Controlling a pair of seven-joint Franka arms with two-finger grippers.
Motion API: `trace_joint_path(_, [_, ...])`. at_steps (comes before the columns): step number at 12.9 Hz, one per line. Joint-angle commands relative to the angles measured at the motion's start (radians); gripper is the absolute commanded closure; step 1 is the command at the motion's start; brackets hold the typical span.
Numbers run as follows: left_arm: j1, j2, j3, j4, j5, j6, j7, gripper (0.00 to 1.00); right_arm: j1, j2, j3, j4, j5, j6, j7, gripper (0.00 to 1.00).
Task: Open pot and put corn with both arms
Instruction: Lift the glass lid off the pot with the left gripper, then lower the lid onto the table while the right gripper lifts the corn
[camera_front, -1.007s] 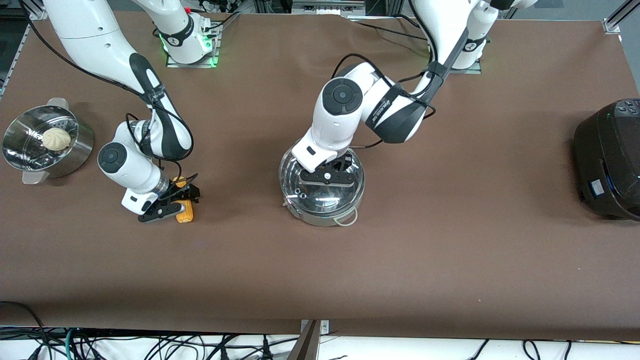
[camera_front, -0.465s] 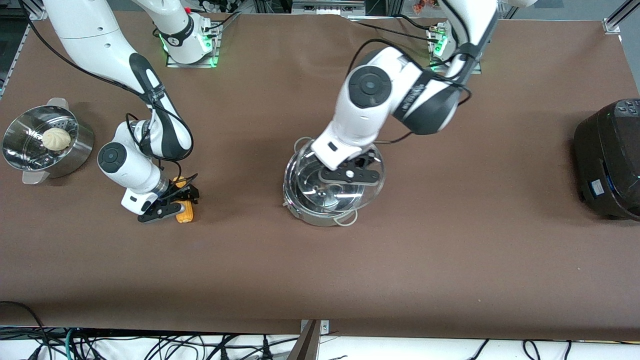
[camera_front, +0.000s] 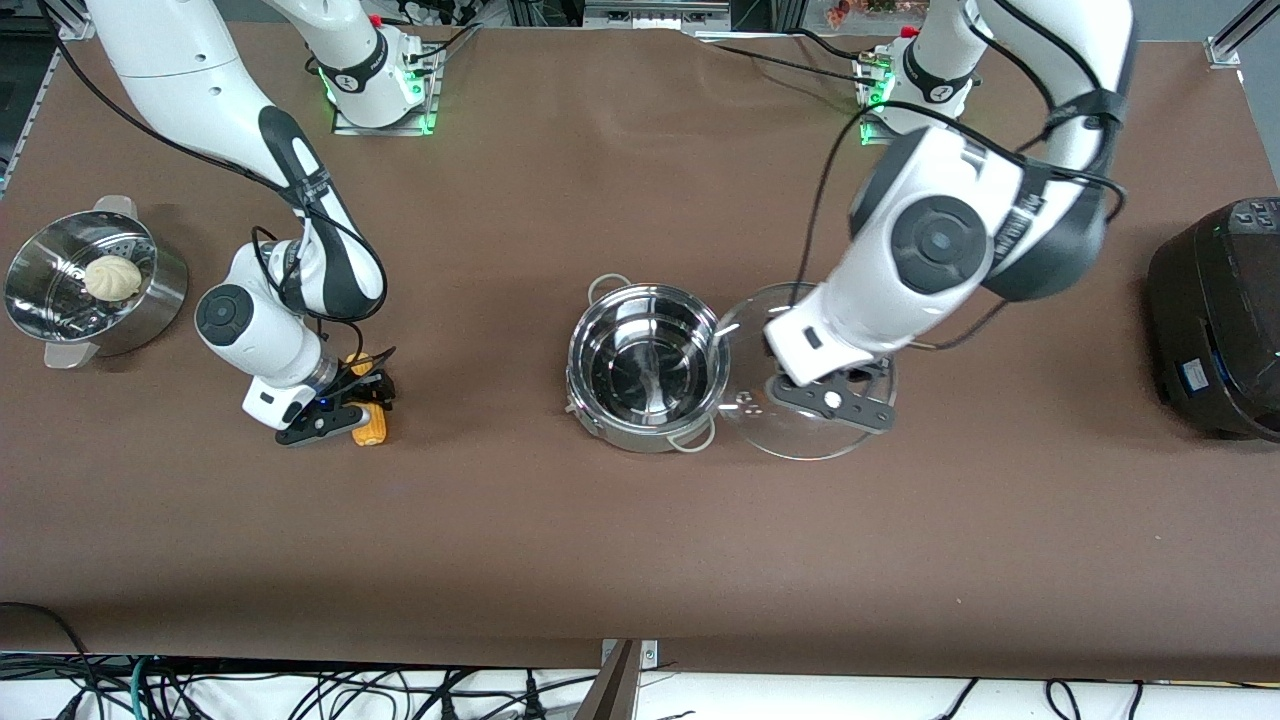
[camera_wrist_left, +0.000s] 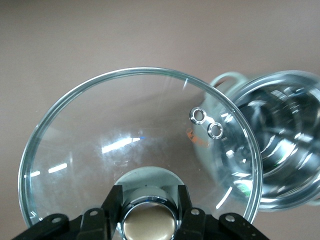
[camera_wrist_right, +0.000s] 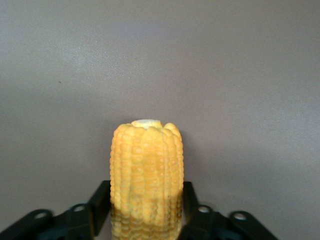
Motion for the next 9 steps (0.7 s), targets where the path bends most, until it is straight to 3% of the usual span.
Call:
trace_joint_path(1, [0.071,-0.025,-0.006,-0.089,0.025,-0.003,0.138,0.89,-0.006,-0.004,0.009,-0.002,0.019,0.011,-0.022,0.44])
trace_joint_path(3, [0.121,-0.024,-0.009,-0.148,0.061,0.038,0.261,0.89,-0.004,-0.007,0.009,0.0,0.019,0.009,-0.022,0.51])
trace_joint_path(6, [0.167,-0.031,-0.008,-0.286,0.065,0.155,0.292,0.89,-0.004,-0.01,0.011,0.003,0.019,0.006,-0.022,0.67])
trace_joint_path(9, [0.194,-0.038,-0.011,-0.406,0.065,0.254,0.293,0.87,-0.004,-0.015,0.018,0.005,0.019,0.005,-0.02,0.69])
